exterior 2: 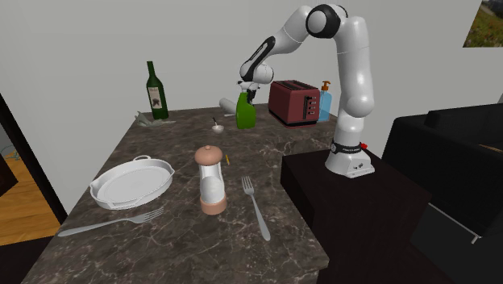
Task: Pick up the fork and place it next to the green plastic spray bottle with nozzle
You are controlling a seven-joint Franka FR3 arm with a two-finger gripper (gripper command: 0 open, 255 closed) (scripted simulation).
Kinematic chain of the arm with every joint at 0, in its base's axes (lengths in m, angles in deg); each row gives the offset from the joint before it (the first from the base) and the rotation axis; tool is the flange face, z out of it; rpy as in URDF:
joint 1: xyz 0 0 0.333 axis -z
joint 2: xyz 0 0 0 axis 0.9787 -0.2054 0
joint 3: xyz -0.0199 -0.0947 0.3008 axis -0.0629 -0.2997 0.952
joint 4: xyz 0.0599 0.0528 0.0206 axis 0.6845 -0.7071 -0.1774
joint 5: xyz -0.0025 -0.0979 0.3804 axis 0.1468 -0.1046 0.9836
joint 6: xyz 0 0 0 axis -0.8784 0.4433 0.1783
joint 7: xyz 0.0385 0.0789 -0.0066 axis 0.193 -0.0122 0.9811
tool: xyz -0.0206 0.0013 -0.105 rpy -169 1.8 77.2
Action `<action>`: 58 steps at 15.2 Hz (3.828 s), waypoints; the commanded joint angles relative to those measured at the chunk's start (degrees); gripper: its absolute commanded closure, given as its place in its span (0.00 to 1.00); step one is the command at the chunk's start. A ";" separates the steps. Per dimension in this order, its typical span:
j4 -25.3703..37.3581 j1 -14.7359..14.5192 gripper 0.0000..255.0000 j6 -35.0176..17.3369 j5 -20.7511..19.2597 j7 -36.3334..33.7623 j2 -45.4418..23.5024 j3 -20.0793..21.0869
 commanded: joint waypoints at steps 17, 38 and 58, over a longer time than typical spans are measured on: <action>2.09 -1.68 1.00 7.62 -7.62 -6.43 6.78 -2.55; 10.45 -2.30 1.00 21.71 -15.13 -13.29 14.02 -3.50; 24.01 -2.22 1.00 36.48 -17.38 -16.52 15.66 -3.61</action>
